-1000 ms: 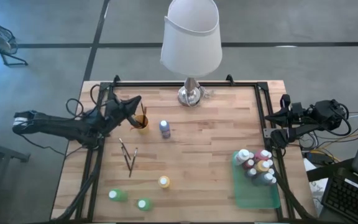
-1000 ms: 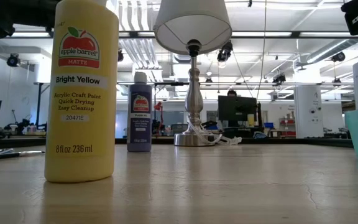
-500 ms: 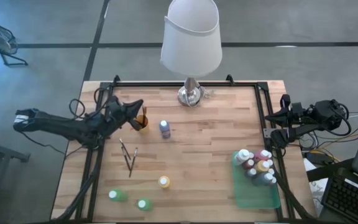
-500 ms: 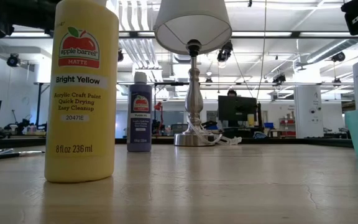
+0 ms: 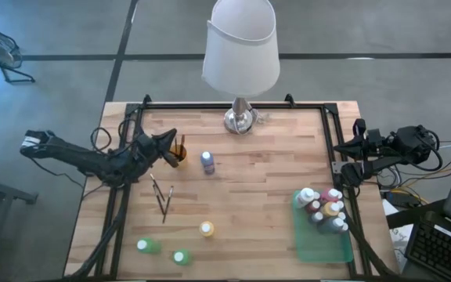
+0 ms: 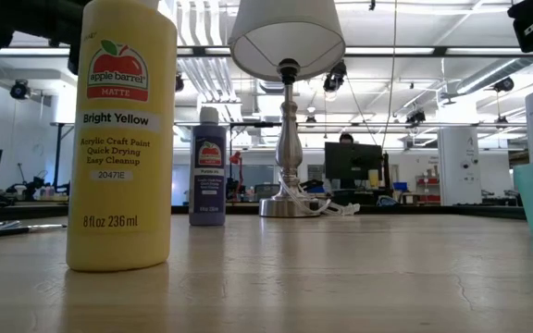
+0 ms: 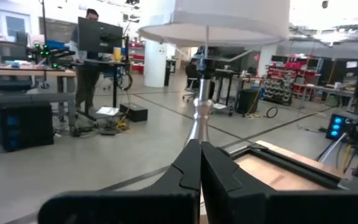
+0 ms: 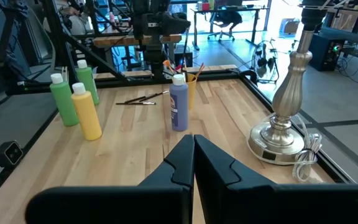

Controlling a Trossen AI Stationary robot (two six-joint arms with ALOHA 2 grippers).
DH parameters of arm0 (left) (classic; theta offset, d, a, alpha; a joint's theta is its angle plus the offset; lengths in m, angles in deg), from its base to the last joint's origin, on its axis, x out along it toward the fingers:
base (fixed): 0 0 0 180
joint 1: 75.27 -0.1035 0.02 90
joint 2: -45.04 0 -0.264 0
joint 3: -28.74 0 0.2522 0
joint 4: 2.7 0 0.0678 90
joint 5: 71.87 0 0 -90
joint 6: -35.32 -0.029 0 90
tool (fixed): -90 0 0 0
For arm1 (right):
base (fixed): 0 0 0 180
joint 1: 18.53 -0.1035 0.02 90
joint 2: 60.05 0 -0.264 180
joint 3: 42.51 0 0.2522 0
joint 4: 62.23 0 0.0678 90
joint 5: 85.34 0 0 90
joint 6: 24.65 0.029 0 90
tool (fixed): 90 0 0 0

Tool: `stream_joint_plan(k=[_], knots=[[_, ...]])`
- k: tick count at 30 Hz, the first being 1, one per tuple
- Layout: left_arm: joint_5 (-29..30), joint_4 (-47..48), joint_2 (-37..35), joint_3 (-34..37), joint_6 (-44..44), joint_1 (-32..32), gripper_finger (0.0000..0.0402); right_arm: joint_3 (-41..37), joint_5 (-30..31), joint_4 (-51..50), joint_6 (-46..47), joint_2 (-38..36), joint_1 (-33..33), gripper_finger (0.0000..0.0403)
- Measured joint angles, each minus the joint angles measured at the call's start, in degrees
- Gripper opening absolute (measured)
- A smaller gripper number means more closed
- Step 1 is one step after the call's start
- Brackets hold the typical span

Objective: Pick & Place Paint Supplies
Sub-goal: Put the silver paint brush into the yellow cup

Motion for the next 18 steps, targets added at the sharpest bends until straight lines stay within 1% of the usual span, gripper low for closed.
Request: stream_joint_plan(k=[5, 8, 12, 15, 18], knots=[[5.23, -0.02, 2.75, 0.63, 3.9, 0.0, 0.0, 0.0, 0.0, 0.0, 0.0, 0.0, -0.01, 0.0008], [5.79, -0.63, 4.12, 1.99, 8.29, -0.02, 0.0, 0.0, 0.01, 0.0, 0.01, 0.0, -0.02, 0.0008], [7.33, -3.58, 6.22, 3.89, 11.63, -0.02, 0.0, 0.0, 0.02, 0.0, 0.02, -0.01, 0.0, 0.0008], [9.12, -3.82, 7.7, 4.46, 12.48, -0.07, 0.0, -0.01, 0.0, 0.0, 0.02, -0.02, -0.02, 0.0008], [9.52, -4.67, 8.98, 4.59, 12.63, -0.11, 0.0, 0.0, 0.02, 0.0, 0.02, -0.02, -0.02, 0.0008]])
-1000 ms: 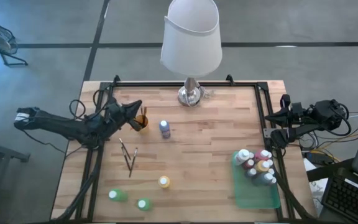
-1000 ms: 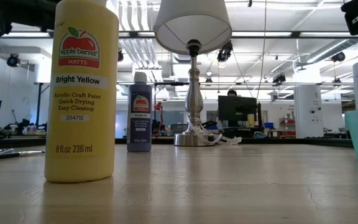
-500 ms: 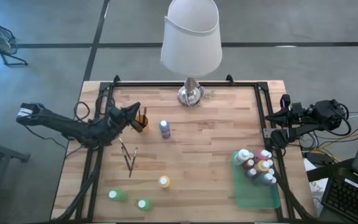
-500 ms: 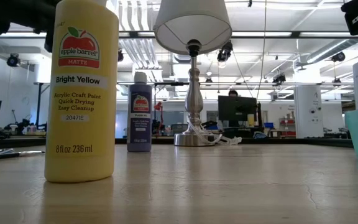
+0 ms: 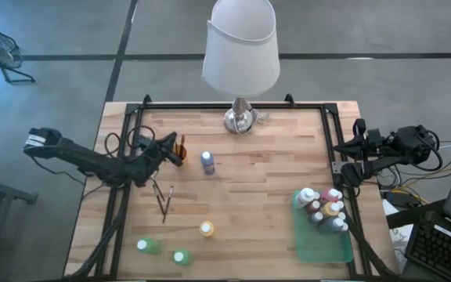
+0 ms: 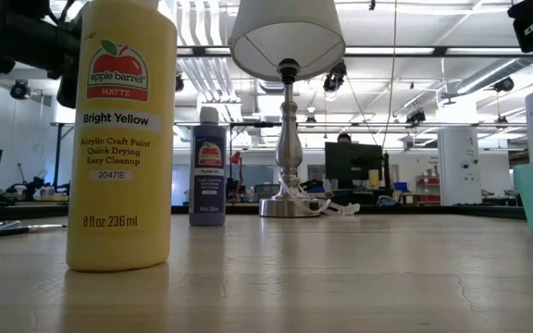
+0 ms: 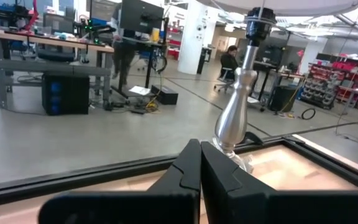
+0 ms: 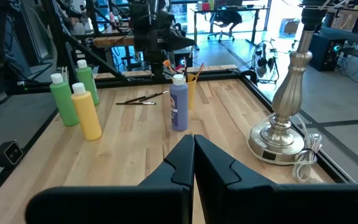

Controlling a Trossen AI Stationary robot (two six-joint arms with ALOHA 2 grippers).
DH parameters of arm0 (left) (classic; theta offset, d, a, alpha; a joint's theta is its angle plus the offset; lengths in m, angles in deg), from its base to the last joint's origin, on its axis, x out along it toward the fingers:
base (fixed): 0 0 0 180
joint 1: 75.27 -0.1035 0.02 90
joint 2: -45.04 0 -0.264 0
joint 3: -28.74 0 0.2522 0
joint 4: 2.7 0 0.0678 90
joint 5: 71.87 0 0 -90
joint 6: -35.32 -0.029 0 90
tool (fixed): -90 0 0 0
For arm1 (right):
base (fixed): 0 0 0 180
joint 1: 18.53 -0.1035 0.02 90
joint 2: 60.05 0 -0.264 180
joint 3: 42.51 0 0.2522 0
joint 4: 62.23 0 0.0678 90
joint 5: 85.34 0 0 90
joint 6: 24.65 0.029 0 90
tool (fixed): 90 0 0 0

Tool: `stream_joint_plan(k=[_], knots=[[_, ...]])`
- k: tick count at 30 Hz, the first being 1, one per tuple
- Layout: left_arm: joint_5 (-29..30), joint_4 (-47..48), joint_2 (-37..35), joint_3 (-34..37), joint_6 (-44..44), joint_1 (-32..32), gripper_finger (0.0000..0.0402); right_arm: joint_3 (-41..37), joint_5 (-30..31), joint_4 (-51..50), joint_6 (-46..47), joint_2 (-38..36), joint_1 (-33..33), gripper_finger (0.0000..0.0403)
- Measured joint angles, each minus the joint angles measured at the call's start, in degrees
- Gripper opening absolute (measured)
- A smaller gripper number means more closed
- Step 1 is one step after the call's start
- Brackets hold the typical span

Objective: Pick & Place Paint Supplies
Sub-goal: Put the silver paint brush into the yellow cup

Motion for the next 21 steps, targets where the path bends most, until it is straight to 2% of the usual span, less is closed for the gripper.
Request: stream_joint_plan(k=[21], knots=[[1.78, -0.09, 9.81, 0.0, 9.23, -0.42, 0.0, 0.0, -0.02, 0.0, -0.02, 0.02, 0.01, 0.0008]])
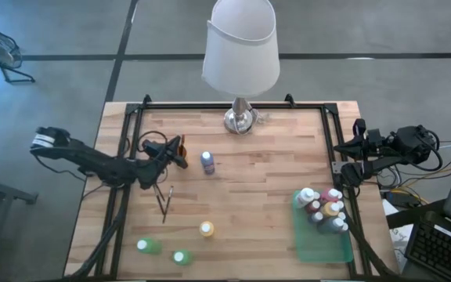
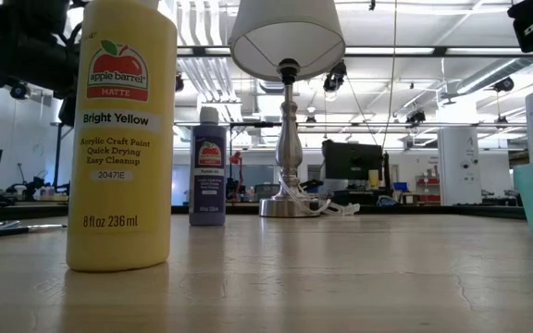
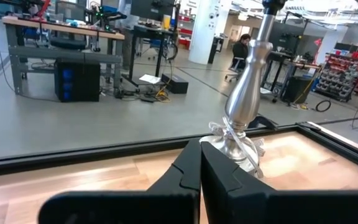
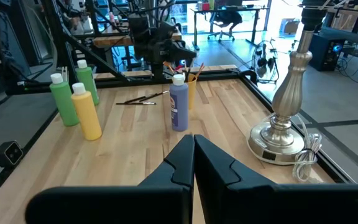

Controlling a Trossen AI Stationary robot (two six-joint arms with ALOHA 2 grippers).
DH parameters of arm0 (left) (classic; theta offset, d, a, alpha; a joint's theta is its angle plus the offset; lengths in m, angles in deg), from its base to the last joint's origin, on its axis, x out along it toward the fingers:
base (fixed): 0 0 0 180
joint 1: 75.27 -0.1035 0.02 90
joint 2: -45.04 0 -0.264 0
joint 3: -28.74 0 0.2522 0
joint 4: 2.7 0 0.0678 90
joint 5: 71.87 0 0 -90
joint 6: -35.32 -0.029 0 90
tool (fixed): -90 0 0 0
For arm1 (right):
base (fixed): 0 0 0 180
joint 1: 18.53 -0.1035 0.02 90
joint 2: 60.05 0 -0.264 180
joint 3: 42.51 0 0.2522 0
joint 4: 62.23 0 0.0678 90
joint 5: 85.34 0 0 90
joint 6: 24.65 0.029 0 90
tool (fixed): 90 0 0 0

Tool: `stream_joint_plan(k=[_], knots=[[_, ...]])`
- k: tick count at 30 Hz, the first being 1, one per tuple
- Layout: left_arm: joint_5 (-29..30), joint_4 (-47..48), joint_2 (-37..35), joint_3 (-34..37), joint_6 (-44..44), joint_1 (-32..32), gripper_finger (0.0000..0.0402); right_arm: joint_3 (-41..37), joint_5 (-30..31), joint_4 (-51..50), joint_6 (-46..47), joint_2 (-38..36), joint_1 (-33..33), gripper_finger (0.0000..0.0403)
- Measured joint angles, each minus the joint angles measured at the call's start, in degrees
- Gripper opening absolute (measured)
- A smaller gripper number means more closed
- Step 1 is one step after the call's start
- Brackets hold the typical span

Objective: Pick & Place Paint Supplies
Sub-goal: Put the silver paint brush into the yellow cup

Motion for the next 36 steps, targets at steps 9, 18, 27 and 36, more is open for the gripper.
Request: stream_joint_plan(k=[9, 18, 27, 36], knots=[[0.0, 0.02, 1.29, 0.0, 1.3, 0.0, 0.0005, 0.0, 0.01, 0.0, 0.01, 0.0, 0.01, 0.0008], [-0.02, 0.02, 1.26, 0.0, 1.28, 0.0, 0.0012, -0.02, 0.0, 0.0, 0.0, 0.0, 0.01, 0.0008], [-0.02, 0.05, -0.07, 0.0, -0.4, 0.0, 0.0059, -0.01, 0.0, 0.0, 0.02, -0.01, 0.01, 0.0008], [-0.18, 0.03, -5.23, -0.14, -5.32, 0.02, 0.0103, 0.0, 0.01, 0.0, 0.02, 0.0, 0.0, 0.0008]])
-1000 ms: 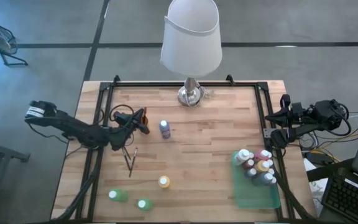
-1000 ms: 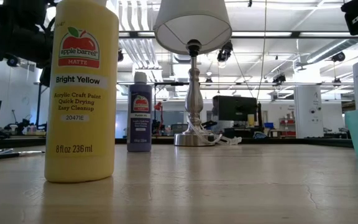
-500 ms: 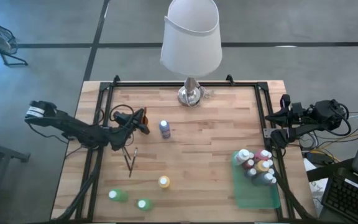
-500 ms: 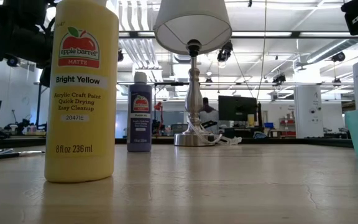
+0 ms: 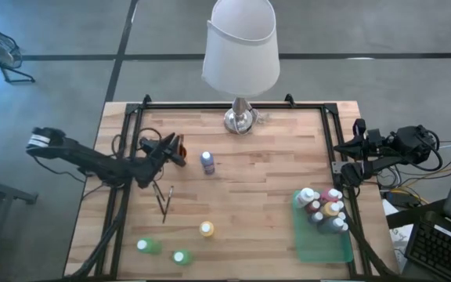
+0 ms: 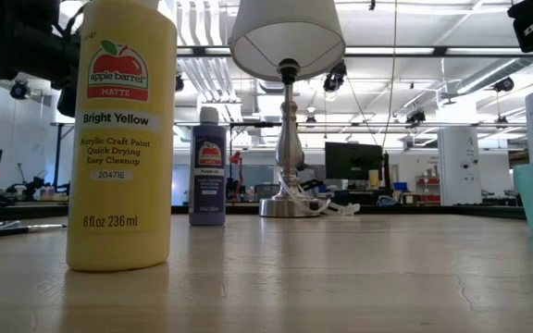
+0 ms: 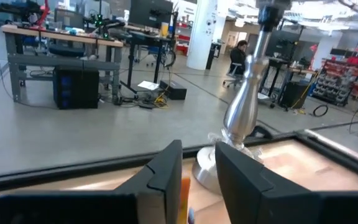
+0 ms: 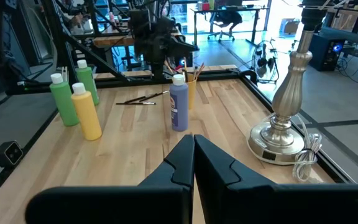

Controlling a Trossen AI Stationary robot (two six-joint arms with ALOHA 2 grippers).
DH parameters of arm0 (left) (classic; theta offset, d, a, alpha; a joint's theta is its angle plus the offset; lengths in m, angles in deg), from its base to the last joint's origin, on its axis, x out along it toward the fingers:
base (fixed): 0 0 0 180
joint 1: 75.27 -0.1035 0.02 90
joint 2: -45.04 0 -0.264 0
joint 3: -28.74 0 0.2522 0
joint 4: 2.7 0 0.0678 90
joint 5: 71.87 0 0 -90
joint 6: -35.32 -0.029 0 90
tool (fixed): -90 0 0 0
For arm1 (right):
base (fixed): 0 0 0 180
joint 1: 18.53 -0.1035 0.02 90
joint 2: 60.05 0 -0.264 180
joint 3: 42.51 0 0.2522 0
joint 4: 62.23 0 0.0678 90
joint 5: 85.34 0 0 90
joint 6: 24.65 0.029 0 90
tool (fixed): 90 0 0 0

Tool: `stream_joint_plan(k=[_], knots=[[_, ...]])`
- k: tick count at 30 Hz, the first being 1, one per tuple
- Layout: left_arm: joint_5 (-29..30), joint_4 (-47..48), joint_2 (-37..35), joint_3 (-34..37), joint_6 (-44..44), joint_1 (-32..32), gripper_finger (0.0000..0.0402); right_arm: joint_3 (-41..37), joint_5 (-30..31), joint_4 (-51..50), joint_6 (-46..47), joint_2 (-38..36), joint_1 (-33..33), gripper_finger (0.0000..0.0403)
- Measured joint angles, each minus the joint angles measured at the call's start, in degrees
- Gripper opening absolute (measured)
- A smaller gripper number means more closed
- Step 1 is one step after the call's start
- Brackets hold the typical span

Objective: Pick & Place Paint Supplies
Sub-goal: Put the silver paint brush into the yellow cup

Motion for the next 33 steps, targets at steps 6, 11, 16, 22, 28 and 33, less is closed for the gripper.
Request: stream_joint_plan(k=[6, 11, 16, 22, 28, 33], knots=[[-4.71, -0.43, -5.12, -3.92, -8.77, 0.08, 0.0102, -0.02, 0.0, 0.0, 0.0, -0.02, 0.0, 0.0008], [-15.23, -0.15, -8.17, -9.12, -19.17, 1.23, 0.0101, -0.01, -0.01, 0.0, -0.02, -0.01, -0.02, 0.0008], [-17.7, 6.07, -8.98, -15.99, -24.72, 3.49, 0.0101, 0.0, 0.0, 0.0, -0.01, -0.01, 0.0, 0.0008], [-17.68, 23.78, -7.15, -27.69, -22.98, 4.95, 0.0101, -0.02, 0.0, 0.0, 0.0, -0.01, -0.01, 0.0008], [-17.69, 40.62, -3.17, -39.63, -18.5, 5.13, 0.0101, -0.01, -0.02, 0.0, -0.02, -0.01, -0.01, 0.0008], [-17.7, 54.9, 1.07, -48.82, -12.41, 5.9, 0.0101, -0.01, -0.02, 0.0, -0.01, -0.01, -0.01, 0.0008]])
